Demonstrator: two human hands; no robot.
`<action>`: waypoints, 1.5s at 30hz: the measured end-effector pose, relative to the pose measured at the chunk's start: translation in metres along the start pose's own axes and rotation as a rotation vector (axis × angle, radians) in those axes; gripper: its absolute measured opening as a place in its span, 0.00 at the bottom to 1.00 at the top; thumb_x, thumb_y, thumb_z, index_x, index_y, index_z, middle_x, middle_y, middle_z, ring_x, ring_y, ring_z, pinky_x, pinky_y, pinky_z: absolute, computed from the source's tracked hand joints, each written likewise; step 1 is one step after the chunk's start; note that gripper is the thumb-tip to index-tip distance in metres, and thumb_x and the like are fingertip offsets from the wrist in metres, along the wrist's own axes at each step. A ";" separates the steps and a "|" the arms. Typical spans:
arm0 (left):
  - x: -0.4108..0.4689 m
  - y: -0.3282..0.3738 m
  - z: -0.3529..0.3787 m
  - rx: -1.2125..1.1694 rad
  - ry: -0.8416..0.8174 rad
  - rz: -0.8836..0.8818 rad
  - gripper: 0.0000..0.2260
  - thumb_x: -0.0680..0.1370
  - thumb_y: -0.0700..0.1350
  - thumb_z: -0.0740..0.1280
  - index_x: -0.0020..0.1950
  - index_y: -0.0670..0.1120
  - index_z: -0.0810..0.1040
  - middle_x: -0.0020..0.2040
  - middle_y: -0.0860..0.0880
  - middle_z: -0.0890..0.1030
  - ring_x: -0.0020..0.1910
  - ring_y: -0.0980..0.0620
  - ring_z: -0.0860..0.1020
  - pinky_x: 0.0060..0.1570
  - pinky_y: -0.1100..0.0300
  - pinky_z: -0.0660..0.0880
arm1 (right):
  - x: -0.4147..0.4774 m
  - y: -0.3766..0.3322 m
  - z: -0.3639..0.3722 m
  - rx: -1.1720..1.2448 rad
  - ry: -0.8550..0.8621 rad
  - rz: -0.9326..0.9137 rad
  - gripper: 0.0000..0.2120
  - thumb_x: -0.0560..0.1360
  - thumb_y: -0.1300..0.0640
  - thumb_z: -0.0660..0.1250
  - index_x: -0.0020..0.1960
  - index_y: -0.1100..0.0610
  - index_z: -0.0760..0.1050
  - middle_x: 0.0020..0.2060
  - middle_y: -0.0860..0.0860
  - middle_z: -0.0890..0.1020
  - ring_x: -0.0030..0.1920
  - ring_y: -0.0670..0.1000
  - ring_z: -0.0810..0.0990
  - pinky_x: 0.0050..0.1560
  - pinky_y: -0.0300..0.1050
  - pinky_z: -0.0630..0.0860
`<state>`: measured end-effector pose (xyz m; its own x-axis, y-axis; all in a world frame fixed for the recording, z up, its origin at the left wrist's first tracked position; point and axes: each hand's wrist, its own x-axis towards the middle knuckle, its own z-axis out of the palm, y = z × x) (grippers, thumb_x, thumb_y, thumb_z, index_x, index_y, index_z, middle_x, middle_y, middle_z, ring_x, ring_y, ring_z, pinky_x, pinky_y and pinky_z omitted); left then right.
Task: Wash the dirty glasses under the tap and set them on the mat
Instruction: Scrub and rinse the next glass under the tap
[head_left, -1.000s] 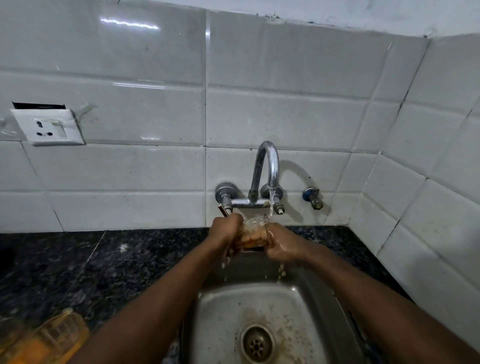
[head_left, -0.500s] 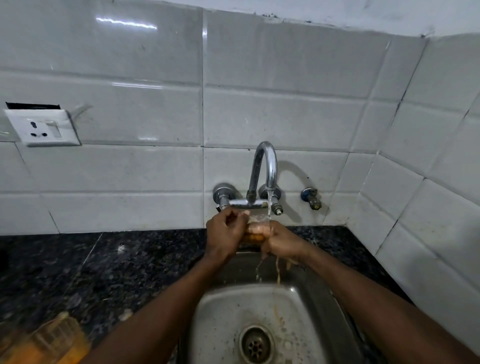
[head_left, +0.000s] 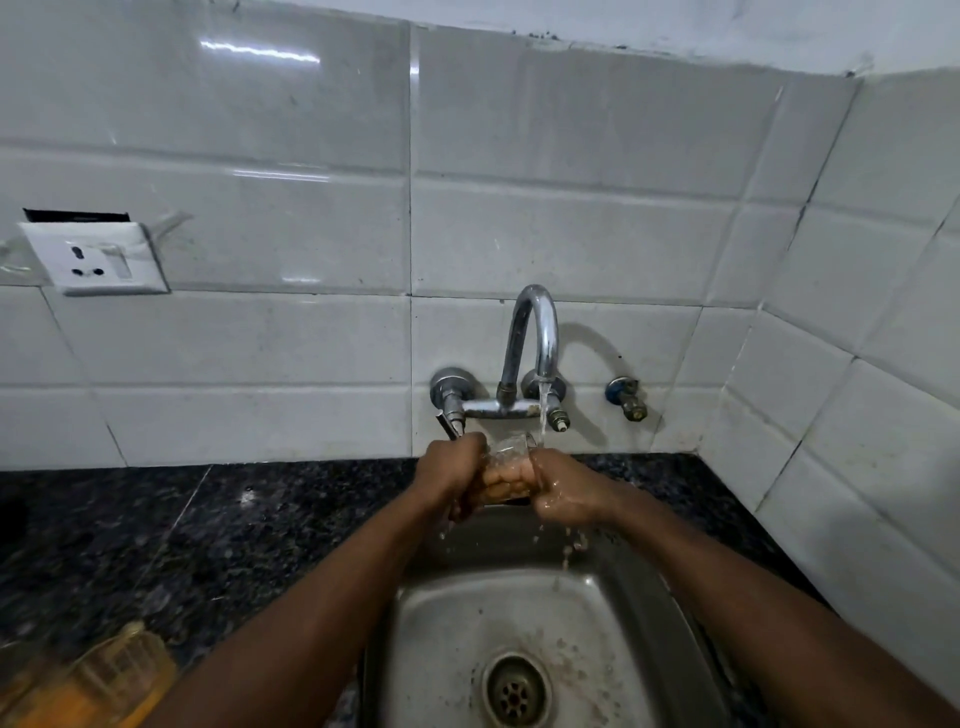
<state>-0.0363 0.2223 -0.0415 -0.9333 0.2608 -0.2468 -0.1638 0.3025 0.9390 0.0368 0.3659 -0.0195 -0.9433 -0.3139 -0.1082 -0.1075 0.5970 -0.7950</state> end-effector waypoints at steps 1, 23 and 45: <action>-0.002 0.000 0.000 -0.014 -0.018 -0.024 0.19 0.81 0.54 0.59 0.43 0.40 0.77 0.34 0.43 0.80 0.25 0.49 0.75 0.23 0.63 0.69 | -0.002 0.000 0.002 0.023 0.007 0.000 0.31 0.69 0.79 0.59 0.62 0.52 0.78 0.59 0.48 0.82 0.62 0.43 0.79 0.63 0.43 0.76; -0.002 -0.001 0.009 -0.032 0.159 0.365 0.13 0.80 0.53 0.64 0.45 0.46 0.80 0.41 0.47 0.83 0.40 0.49 0.82 0.40 0.58 0.78 | -0.002 0.007 -0.002 -0.064 0.140 0.041 0.30 0.69 0.78 0.58 0.65 0.56 0.76 0.60 0.48 0.80 0.60 0.42 0.79 0.65 0.47 0.76; -0.001 -0.005 0.034 -0.324 -0.220 -0.139 0.25 0.82 0.59 0.54 0.56 0.39 0.79 0.37 0.42 0.81 0.27 0.50 0.74 0.23 0.64 0.68 | 0.028 0.004 0.016 -0.318 1.011 0.011 0.16 0.78 0.49 0.66 0.35 0.56 0.79 0.28 0.50 0.80 0.28 0.49 0.77 0.35 0.46 0.79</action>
<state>-0.0240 0.2519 -0.0546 -0.8106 0.4379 -0.3889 -0.4082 0.0536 0.9113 0.0154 0.3480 -0.0352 -0.7517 0.3656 0.5489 -0.0365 0.8080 -0.5881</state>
